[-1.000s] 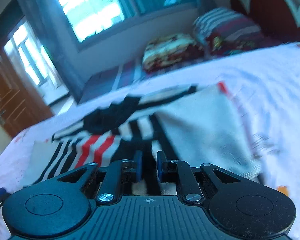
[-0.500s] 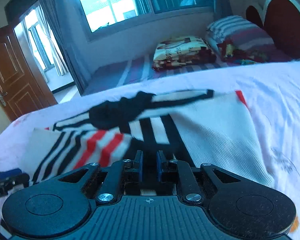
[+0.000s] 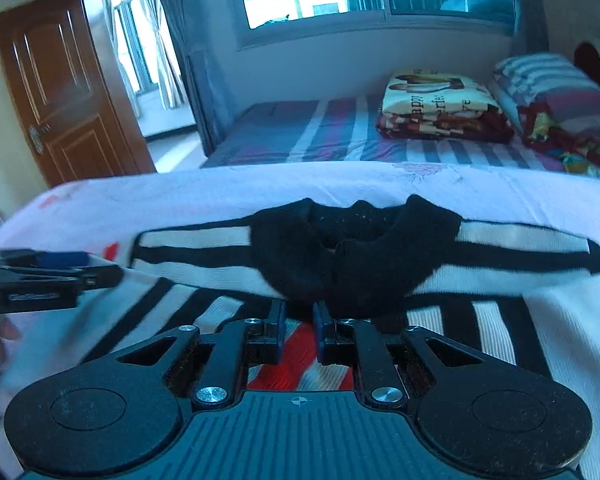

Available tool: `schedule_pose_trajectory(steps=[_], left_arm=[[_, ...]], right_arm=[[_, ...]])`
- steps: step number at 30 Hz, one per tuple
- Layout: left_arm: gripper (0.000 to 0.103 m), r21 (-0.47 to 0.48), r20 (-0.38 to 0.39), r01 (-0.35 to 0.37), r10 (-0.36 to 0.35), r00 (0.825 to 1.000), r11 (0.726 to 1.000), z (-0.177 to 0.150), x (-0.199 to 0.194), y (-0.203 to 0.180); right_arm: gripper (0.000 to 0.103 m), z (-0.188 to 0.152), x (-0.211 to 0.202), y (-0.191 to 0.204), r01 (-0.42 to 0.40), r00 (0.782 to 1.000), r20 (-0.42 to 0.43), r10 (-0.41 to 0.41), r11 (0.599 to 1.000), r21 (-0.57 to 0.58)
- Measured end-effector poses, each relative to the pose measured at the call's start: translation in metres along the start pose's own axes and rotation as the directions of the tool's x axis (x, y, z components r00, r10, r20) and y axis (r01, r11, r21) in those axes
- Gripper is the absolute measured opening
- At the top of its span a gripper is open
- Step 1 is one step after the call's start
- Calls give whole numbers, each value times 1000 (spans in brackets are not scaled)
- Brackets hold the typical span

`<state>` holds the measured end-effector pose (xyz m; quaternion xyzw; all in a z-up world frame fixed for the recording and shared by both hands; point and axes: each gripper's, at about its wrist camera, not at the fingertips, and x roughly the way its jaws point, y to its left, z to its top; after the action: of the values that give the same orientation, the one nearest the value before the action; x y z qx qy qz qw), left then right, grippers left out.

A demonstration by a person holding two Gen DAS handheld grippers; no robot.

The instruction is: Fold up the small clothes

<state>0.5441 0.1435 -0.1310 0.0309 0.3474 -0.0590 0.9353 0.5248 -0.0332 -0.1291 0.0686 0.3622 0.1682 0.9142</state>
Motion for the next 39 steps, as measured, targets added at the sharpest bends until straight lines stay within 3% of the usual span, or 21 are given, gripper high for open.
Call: schedule_pose_trajectory(steps=[4, 8, 11, 13, 18, 23, 24, 28, 30, 31, 34, 37, 39], left_arm=[[61, 22, 74, -74, 72, 995, 997, -4, -30, -13], [65, 63, 143, 15, -24, 989, 998, -13, -60, -51], [65, 112, 106, 80, -92, 990, 990, -25, -57, -81], [66, 154, 65, 58, -69, 996, 986, -37, -49, -89], [70, 68, 48, 34, -37, 998, 997, -49, -49, -52], [68, 83, 37, 7, -10, 999, 997, -46, -50, -51], [64, 85, 42, -7, 4, 999, 996, -44, -55, -54], [67, 73, 88, 42, -48, 995, 996, -45, -81, -72], [70, 114, 58, 29, -36, 998, 993, -53, -77, -85], [71, 124, 13, 14, -16, 1000, 992, -58, -69, -89], [71, 62, 21, 12, -13, 1000, 998, -62, -73, -85], [70, 91, 48, -22, 17, 999, 996, -63, -86, -87], [70, 95, 13, -40, 39, 999, 995, -68, -83, -85]], right_arm=[[14, 1, -15, 4, -2, 1000, 31, 2, 1000, -11], [14, -11, -24, 18, -55, 998, 28, 56, 998, -39], [14, -22, -23, 26, -43, 999, 16, 44, 996, -80], [14, -26, -27, 20, -19, 1000, 21, 21, 995, -96], [14, -42, -58, -30, 116, 993, 36, -115, 993, -27], [14, -45, -81, -56, 126, 992, 23, -127, 991, 40], [14, -44, -88, -57, 126, 991, 37, -128, 990, 61], [14, -54, -108, -52, 87, 994, 58, -90, 995, 52], [14, -65, -98, -49, 103, 995, -4, -103, 994, 24], [14, -69, -101, -50, 99, 995, 21, -99, 995, 23], [14, -64, -114, -56, 89, 996, 23, -91, 994, 64], [14, -69, -139, -72, 136, 986, 80, -143, 987, 88], [14, -75, -153, -90, 175, 979, 83, -185, 977, 120]])
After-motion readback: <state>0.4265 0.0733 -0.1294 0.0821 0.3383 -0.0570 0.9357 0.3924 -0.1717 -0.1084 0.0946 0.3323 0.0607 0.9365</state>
